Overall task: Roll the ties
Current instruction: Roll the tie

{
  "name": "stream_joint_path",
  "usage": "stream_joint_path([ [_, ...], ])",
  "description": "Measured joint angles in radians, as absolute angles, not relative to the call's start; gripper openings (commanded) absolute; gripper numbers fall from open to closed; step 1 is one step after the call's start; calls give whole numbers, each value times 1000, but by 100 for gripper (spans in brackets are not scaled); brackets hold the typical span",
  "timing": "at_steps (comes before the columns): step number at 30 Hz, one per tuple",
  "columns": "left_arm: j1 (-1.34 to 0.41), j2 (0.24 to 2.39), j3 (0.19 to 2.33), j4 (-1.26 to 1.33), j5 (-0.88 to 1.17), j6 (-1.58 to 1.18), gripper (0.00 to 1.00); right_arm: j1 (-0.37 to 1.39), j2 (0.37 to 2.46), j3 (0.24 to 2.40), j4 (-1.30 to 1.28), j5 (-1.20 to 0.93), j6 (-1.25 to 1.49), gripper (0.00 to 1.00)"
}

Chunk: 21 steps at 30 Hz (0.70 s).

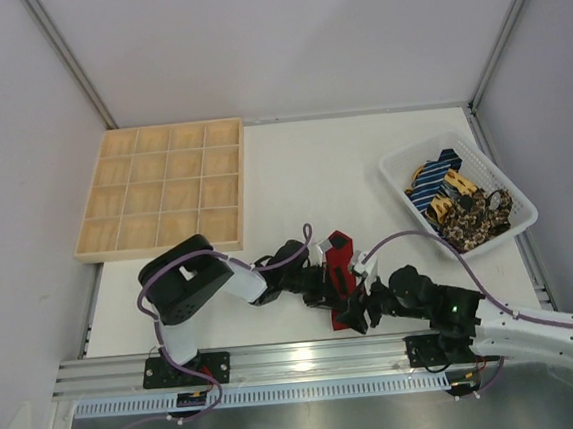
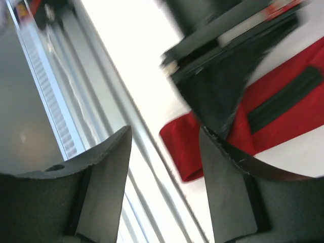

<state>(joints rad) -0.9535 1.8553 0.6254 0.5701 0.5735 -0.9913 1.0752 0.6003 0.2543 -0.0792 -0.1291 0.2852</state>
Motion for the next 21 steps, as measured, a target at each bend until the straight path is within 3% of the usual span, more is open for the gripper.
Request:
stream_joint_path([
  [6, -938, 1874, 654, 540, 627, -942, 0, 1347, 695, 270, -107, 86, 259, 61],
  [11, -932, 1884, 664, 531, 652, -916, 0, 1441, 812, 335, -123, 281, 283, 61],
  [16, -921, 1897, 671, 531, 684, -897, 0, 1428, 811, 339, -160, 469, 434, 61],
  [21, -918, 1896, 671, 528, 690, -880, 0, 1274, 693, 331, -250, 561, 634, 42],
])
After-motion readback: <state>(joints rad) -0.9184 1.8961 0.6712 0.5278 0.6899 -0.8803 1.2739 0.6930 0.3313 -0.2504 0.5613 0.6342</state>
